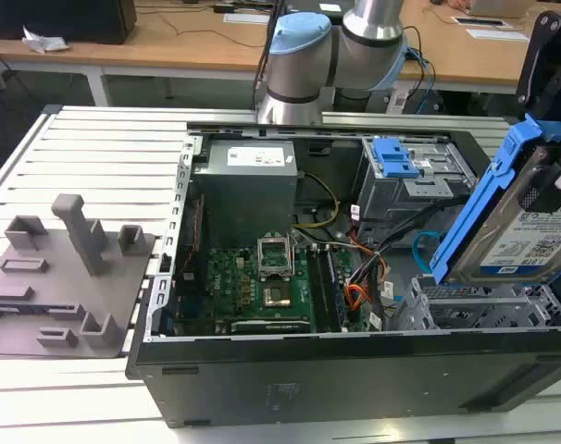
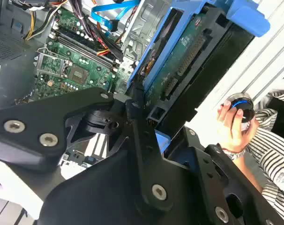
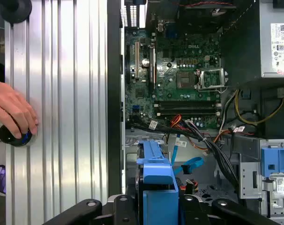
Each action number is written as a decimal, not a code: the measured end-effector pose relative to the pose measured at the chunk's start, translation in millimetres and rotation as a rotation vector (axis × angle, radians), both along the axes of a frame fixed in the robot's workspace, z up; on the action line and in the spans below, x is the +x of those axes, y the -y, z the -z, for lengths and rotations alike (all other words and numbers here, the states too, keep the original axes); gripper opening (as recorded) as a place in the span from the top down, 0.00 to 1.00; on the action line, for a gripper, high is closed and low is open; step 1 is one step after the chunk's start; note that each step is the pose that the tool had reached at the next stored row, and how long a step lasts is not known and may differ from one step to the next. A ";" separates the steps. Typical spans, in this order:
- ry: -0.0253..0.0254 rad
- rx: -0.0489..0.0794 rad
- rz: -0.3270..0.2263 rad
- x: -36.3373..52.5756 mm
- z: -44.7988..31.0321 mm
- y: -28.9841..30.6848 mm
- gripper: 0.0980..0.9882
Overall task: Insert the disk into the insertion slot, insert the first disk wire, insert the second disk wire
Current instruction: 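Insert the disk into the insertion slot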
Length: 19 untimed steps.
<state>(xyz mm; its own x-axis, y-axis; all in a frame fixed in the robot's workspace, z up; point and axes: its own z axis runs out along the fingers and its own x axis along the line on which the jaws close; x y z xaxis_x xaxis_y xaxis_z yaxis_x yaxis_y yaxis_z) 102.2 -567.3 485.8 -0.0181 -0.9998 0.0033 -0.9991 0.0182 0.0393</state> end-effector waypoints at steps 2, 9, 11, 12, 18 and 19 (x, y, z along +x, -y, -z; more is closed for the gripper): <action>0.0000 0.000 0.000 0.0 2.1 0.0 0.70; 0.0000 0.000 0.000 0.0 11.5 0.0 0.70; 0.0000 0.000 0.000 0.0 12.4 0.0 0.70; 0.0000 0.000 0.000 0.0 12.9 0.0 0.70; 0.0000 0.000 0.000 0.0 24.6 0.0 0.70; 0.0000 0.000 0.000 0.0 25.3 0.0 0.70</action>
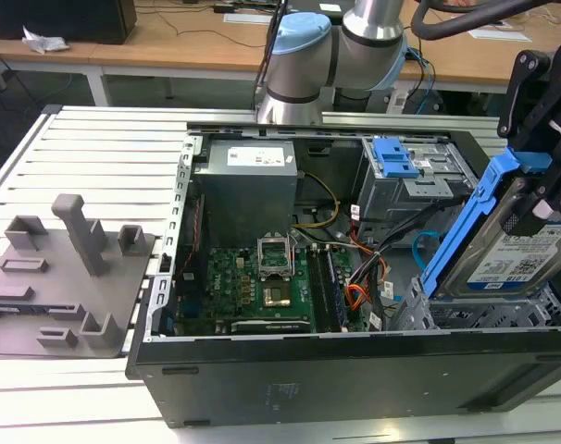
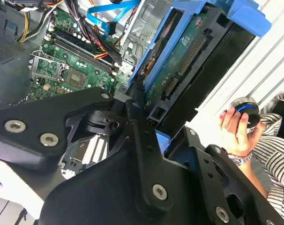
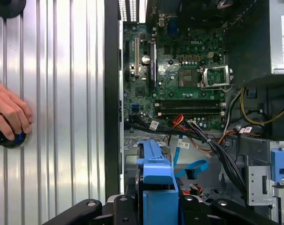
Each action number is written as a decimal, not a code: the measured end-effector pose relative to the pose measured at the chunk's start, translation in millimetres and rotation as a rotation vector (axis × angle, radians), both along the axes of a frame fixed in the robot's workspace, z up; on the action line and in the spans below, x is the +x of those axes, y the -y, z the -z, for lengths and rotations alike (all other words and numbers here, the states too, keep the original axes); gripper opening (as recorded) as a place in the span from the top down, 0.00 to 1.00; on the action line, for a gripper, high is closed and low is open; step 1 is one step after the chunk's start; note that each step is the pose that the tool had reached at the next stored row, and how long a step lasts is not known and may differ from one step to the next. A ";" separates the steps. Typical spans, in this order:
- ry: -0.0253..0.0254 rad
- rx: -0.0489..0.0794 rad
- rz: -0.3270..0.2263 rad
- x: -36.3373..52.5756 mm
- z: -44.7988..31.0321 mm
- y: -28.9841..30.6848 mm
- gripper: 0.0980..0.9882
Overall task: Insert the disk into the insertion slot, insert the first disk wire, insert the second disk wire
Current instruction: 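Insert the disk into the insertion slot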
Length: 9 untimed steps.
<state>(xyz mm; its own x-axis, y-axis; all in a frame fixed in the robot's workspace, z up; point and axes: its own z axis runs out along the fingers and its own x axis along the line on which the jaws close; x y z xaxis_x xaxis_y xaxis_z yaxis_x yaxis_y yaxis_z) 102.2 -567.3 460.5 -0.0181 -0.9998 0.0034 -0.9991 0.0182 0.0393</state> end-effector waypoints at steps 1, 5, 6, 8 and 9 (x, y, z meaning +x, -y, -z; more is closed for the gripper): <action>0.0000 0.000 0.000 0.0 0.7 0.0 0.70; 0.0000 0.000 0.000 0.0 6.0 0.0 0.70; 0.0000 0.000 0.000 0.0 6.9 0.0 0.70; 0.0000 0.000 0.000 0.0 8.0 0.0 0.70; 0.0000 0.000 0.000 0.6 8.7 -0.9 0.70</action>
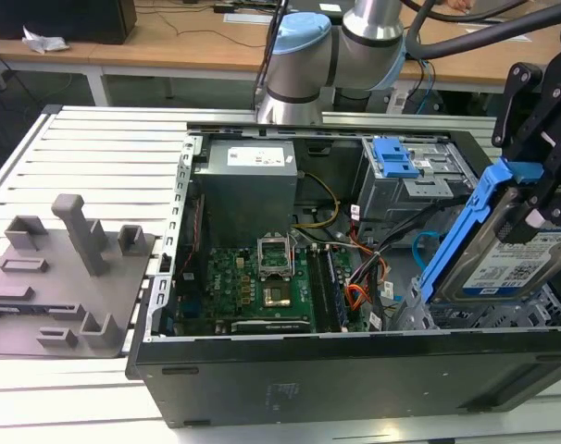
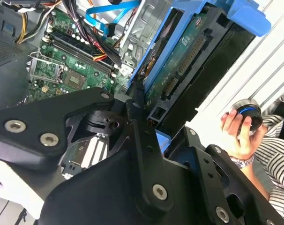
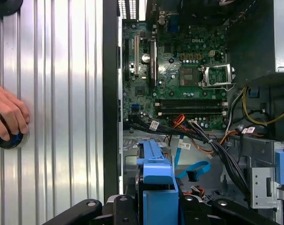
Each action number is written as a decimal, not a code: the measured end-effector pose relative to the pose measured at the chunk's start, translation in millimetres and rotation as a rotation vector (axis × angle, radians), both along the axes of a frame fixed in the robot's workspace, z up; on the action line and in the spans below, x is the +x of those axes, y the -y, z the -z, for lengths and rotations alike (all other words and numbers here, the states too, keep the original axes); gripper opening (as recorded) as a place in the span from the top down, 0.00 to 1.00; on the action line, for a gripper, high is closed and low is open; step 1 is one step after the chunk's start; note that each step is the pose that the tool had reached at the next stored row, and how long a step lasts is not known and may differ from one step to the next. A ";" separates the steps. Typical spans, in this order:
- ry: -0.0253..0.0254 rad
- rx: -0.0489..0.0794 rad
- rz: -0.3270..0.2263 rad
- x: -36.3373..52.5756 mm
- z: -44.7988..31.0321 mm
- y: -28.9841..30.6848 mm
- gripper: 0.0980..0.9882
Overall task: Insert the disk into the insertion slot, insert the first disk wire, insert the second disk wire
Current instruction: 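Insert the disk into the insertion slot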
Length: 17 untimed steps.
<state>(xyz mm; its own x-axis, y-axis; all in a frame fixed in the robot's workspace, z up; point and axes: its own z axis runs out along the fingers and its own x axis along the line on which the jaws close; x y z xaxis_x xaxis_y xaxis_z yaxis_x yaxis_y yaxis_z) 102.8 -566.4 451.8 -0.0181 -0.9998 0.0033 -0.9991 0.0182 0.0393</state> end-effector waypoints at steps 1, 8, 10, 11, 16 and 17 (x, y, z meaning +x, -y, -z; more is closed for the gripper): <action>0.0000 0.000 0.000 2.6 0.6 -4.3 0.70; -0.0004 0.000 0.000 14.3 5.4 -18.3 0.70; -0.0005 0.000 0.000 14.6 8.8 -18.5 0.70; -0.0005 0.000 0.000 14.7 10.6 -18.5 0.70; -0.0006 0.000 0.000 14.8 18.8 -18.5 0.70; -0.0006 0.000 0.000 14.8 20.1 -18.5 0.70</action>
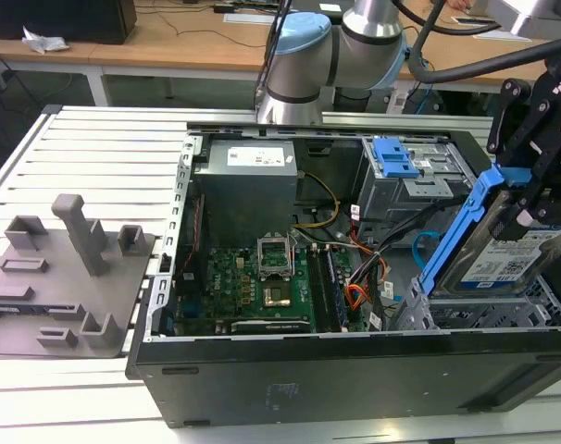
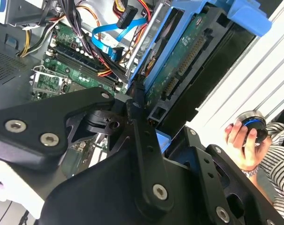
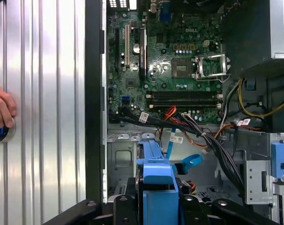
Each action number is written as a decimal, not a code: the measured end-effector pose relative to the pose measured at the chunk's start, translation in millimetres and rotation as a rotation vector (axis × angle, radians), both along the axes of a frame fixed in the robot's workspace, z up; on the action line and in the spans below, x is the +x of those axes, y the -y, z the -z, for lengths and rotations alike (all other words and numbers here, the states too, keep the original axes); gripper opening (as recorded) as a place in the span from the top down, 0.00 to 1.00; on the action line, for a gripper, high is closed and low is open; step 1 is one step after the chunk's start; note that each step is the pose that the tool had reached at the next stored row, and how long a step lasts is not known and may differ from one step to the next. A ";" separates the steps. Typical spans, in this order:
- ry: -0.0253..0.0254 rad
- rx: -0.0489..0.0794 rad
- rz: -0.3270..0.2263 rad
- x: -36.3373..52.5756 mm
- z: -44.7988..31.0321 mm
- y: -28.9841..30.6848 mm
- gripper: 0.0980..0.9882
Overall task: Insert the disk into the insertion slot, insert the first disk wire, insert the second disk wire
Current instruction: 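Insert the disk into the insertion slot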
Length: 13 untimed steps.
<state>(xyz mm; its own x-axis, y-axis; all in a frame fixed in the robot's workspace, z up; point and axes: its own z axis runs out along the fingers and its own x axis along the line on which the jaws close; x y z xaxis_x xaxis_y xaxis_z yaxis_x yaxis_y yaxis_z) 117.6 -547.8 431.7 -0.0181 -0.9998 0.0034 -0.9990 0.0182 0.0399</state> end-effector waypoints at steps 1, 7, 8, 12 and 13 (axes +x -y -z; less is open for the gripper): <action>0.0000 0.000 0.000 0.0 1.2 0.0 0.70; -0.0002 0.000 0.000 0.0 13.0 0.0 0.70; -0.0003 0.000 0.000 0.0 15.2 0.0 0.70; -0.0005 0.000 0.000 0.0 22.8 0.0 0.70; -0.0005 0.000 0.000 0.0 23.8 0.0 0.70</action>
<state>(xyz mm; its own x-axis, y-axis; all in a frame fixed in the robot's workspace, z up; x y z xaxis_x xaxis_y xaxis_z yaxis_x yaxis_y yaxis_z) 117.6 -547.8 407.9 -0.0181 -0.9998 0.0034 -0.9990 0.0182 0.0404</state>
